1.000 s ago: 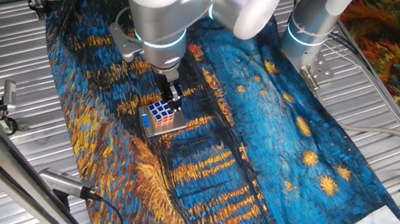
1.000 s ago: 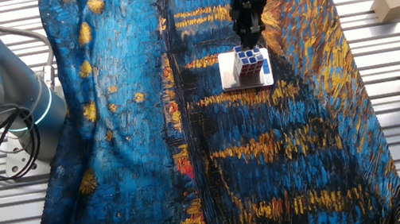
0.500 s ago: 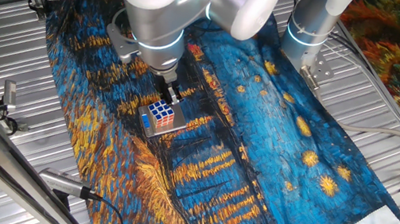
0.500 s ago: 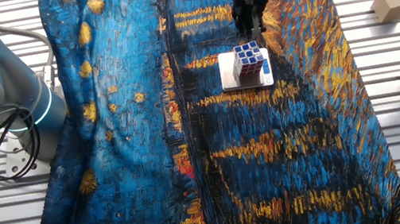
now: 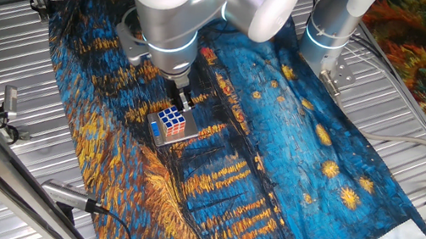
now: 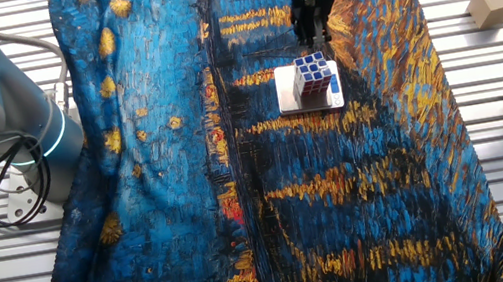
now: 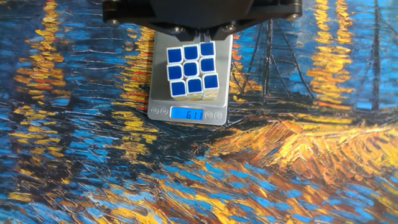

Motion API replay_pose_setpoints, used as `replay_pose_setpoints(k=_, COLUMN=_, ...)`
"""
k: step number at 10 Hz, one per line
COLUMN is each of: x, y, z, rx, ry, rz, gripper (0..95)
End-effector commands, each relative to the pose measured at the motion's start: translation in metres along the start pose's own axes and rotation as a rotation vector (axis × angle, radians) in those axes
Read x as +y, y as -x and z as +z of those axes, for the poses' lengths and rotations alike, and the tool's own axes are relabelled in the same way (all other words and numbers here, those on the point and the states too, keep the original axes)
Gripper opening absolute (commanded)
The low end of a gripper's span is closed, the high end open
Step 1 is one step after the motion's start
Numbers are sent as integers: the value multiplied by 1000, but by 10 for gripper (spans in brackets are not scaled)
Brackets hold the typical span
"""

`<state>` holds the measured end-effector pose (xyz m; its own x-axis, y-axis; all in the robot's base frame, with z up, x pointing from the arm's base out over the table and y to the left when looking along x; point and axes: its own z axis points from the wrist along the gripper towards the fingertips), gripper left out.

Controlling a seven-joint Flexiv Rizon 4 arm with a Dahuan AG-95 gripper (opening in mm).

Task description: Place the block on the scale

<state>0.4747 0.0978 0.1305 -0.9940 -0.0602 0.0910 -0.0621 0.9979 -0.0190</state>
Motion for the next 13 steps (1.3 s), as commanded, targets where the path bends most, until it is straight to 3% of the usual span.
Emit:
replay_pose_setpoints(k=1, x=0, y=-1, z=-1, rx=-2, ry=-1, rz=21, gripper=0)
replay_pose_setpoints(k=13, x=0, y=-1, z=0, rx=-1, ry=-1, rz=29, gripper=0)
